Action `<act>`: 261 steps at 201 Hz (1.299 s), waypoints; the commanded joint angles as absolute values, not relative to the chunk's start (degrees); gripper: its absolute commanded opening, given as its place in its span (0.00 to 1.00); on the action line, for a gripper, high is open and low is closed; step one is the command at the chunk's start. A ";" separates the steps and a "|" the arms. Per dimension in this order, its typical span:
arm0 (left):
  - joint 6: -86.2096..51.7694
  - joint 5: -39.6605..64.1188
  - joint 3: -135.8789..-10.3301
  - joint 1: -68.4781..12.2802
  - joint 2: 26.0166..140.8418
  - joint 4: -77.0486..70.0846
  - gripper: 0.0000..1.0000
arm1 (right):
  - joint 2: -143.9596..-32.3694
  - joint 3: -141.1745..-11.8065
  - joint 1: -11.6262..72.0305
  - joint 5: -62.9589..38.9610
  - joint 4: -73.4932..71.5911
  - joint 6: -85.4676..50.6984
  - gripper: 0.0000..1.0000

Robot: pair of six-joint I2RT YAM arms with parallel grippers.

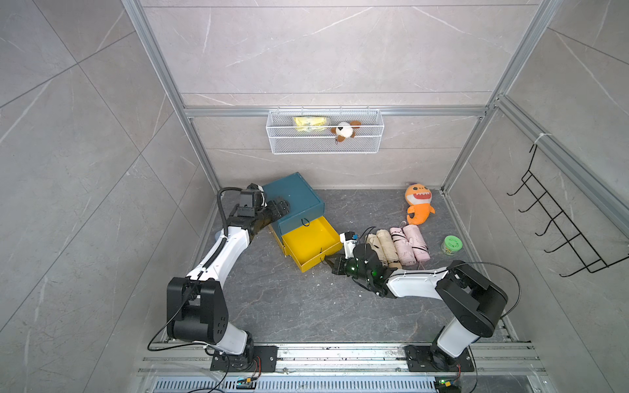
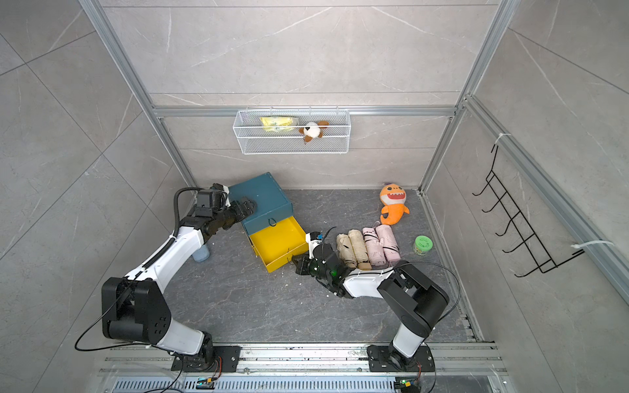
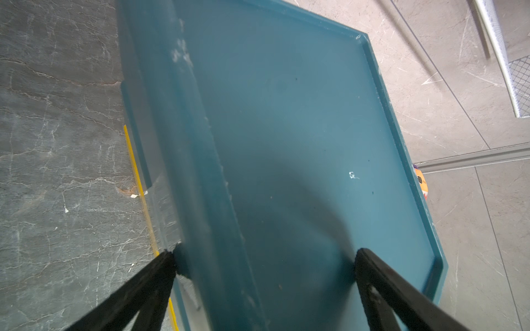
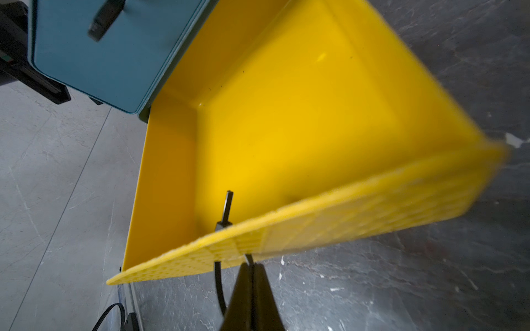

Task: Place the umbrella in the drawer by color
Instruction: Open the drawer in the storage box, then pick up the umbrella from the center of the board.

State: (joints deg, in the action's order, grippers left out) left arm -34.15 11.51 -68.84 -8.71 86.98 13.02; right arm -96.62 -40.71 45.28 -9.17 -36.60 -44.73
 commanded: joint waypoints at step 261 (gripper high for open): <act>-29.00 0.86 -73.07 -29.76 68.24 31.15 1.00 | -83.83 -59.73 34.90 16.03 13.79 -25.23 0.76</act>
State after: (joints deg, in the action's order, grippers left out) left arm -32.01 3.90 -71.64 -23.73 68.66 28.84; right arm -80.82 -57.25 37.34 14.87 7.11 -27.46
